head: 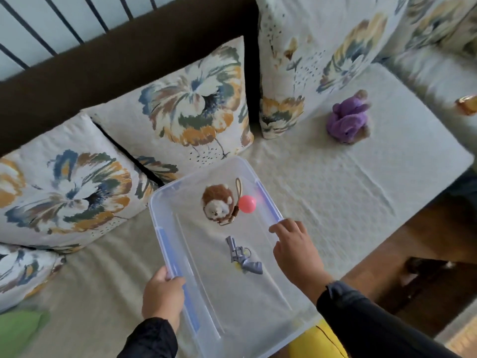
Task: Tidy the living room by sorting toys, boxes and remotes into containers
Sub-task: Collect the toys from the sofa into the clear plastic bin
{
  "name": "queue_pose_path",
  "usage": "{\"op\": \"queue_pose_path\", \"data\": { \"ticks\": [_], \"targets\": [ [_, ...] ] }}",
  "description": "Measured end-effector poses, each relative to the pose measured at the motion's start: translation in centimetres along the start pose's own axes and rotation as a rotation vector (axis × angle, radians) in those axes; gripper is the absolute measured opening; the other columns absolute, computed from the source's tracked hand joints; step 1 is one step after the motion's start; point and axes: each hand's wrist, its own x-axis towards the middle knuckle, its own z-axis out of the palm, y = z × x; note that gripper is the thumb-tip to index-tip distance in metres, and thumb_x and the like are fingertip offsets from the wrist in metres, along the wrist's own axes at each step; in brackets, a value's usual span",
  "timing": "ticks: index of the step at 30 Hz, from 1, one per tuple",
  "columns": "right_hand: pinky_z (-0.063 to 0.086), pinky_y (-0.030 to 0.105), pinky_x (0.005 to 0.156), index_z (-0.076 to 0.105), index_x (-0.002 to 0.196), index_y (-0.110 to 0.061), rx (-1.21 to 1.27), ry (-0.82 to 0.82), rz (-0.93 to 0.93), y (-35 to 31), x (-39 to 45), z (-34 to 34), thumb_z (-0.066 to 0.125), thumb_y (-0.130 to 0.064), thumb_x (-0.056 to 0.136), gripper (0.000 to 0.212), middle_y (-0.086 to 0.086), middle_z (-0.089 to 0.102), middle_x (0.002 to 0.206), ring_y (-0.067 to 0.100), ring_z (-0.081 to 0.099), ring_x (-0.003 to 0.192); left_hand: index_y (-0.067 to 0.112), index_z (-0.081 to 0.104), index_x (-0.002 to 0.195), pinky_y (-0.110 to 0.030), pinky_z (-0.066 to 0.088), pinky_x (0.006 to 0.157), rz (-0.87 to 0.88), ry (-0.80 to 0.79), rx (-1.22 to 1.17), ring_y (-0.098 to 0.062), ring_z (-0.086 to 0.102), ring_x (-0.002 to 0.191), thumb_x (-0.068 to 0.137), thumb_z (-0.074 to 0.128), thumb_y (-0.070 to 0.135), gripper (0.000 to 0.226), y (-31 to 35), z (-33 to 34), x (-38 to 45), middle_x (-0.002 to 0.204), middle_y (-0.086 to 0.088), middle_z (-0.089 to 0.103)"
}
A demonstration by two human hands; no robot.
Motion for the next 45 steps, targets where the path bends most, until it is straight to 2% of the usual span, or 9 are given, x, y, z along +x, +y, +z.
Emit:
{"op": "queue_pose_path", "data": {
  "ticks": [3,6,8,11,15,21,24,35,45],
  "targets": [
    [0.045,0.031,0.093,0.064,0.118,-0.02,0.003,0.017,0.038,2.7,0.3,-2.1,0.055,0.001,0.083,0.042,-0.002,0.057,0.118,0.025,0.046,0.114,0.014,0.058,0.083,-0.032,0.04,0.073,0.036,0.0,0.036,-0.025,0.053,0.069,0.085,0.06,0.007,0.008,2.2,2.1,-0.9,0.083,-0.006,0.059],
    [0.044,0.031,0.095,0.063,0.12,-0.021,0.029,0.026,0.053,5.5,0.9,-4.2,0.052,-0.002,0.086,0.041,-0.002,0.056,0.12,0.024,0.044,0.115,0.016,0.065,0.122,-0.036,0.049,0.085,0.048,-0.006,0.051,-0.028,0.069,0.097,0.089,0.061,0.01,0.033,4.2,4.9,-2.5,0.117,-0.005,0.068],
    [0.044,0.032,0.096,0.062,0.121,-0.021,0.046,0.022,0.053,7.9,1.4,-6.0,0.052,-0.003,0.087,0.04,-0.001,0.056,0.121,0.024,0.044,0.116,0.01,0.06,0.129,-0.037,0.05,0.09,0.025,-0.001,0.029,-0.03,0.068,0.105,0.091,0.062,0.01,0.038,5.5,7.1,-3.9,0.127,-0.01,0.067],
    [0.044,0.032,0.094,0.063,0.12,-0.021,0.04,0.028,0.033,11.4,2.2,-9.2,0.052,-0.004,0.088,0.038,-0.001,0.057,0.12,0.026,0.046,0.115,0.004,0.06,0.122,-0.036,0.047,0.092,-0.008,-0.015,-0.026,-0.033,0.067,0.108,0.09,0.062,0.008,0.032,7.2,10.5,-6.5,0.129,-0.017,0.064],
    [0.045,0.032,0.09,0.063,0.118,-0.02,0.027,0.037,0.013,16.6,3.3,-14.2,0.052,-0.002,0.087,0.038,0.0,0.056,0.119,0.028,0.046,0.114,0.002,0.056,0.135,-0.047,0.048,0.102,-0.018,-0.033,-0.071,-0.041,0.061,0.121,0.09,0.061,0.005,0.045,10.4,15.6,-10.7,0.135,-0.025,0.059],
    [0.043,0.034,0.09,0.062,0.12,-0.019,-0.01,0.077,0.07,22.1,4.7,-18.9,0.053,-0.003,0.086,0.038,0.003,0.056,0.12,0.028,0.044,0.113,0.009,0.049,0.146,-0.045,0.048,0.105,0.056,-0.057,-0.064,-0.035,0.063,0.119,0.095,0.06,0.009,0.052,16.0,20.7,-14.7,0.139,-0.012,0.06],
    [0.043,0.036,0.089,0.063,0.118,-0.017,0.017,0.097,0.111,23.4,4.9,-19.7,0.053,-0.001,0.085,0.038,0.006,0.057,0.119,0.031,0.045,0.114,0.016,0.046,0.15,-0.042,0.049,0.106,0.108,-0.071,-0.048,-0.029,0.064,0.118,0.096,0.058,0.01,0.056,18.1,21.8,-15.7,0.141,-0.004,0.058],
    [0.045,0.036,0.094,0.061,0.12,-0.021,0.073,0.115,0.191,26.0,5.2,-20.4,0.051,-0.006,0.091,0.034,0.002,0.055,0.124,0.025,0.044,0.119,0.014,0.045,0.151,-0.043,0.047,0.108,0.159,-0.123,-0.028,-0.03,0.062,0.121,0.097,0.056,0.006,0.056,20.7,24.5,-15.5,0.146,-0.006,0.055],
    [0.042,0.031,0.095,0.062,0.121,-0.021,0.102,-0.031,0.059,30.9,10.3,-21.4,0.052,-0.005,0.089,0.037,0.0,0.057,0.122,0.024,0.046,0.116,0.013,0.041,0.153,-0.042,0.043,0.112,0.009,-0.015,-0.147,-0.031,0.057,0.129,0.097,0.056,0.001,0.06,21.3,28.8,-16.5,0.153,-0.006,0.048]
  ]
}}
